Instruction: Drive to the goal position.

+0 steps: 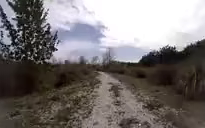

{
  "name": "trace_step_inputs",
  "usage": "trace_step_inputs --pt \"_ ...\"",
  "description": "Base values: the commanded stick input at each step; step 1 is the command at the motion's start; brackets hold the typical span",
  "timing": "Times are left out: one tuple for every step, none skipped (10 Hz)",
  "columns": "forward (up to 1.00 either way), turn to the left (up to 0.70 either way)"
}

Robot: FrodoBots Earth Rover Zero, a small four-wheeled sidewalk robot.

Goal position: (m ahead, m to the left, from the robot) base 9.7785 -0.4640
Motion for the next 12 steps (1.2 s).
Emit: trace_step_inputs --pt "0.7 0.0" --pt "0.7 0.0" --pt "0.7 0.0" --pt "0.7 0.0" --pt "0.7 0.0" --pt "0.7 0.0" --pt "0.7 0.0" --pt "0.7 0.0" --pt "0.7 0.0" --pt "0.7 0.0" --pt "0.7 0.0" --pt "0.7 0.0"
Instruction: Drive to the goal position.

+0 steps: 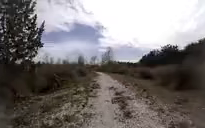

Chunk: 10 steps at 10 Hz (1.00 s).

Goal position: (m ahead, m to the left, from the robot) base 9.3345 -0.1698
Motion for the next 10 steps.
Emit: trace_step_inputs --pt "0.7 0.0" --pt "0.7 0.0" --pt "0.7 0.0" --pt "0.7 0.0" --pt "0.7 0.0" --pt "0.7 0.0" --pt "0.7 0.0" --pt "0.7 -0.07" --pt "0.7 -0.13" --pt "0.7 -0.2"
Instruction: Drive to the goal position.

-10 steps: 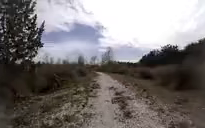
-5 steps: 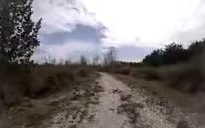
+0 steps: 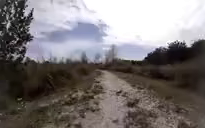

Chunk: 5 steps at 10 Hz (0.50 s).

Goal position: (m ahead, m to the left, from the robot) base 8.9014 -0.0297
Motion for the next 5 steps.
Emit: trace_step_inputs --pt "0.7 -0.26" --pt "0.7 -0.33" --pt "0.7 -0.35" --pt "0.7 -0.21" --pt "0.7 0.0"
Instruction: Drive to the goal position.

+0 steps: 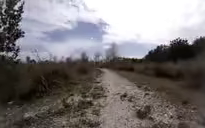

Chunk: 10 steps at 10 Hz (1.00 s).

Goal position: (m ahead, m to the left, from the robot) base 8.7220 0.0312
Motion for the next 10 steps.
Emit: trace_step_inputs --pt "0.7 0.0" --pt "0.7 0.0" --pt "0.7 0.0" --pt "0.7 0.0" --pt "0.7 0.0" --pt "0.7 0.0" --pt "0.7 0.0" --pt "0.7 0.0" --pt "0.7 0.0" --pt "0.7 0.0"
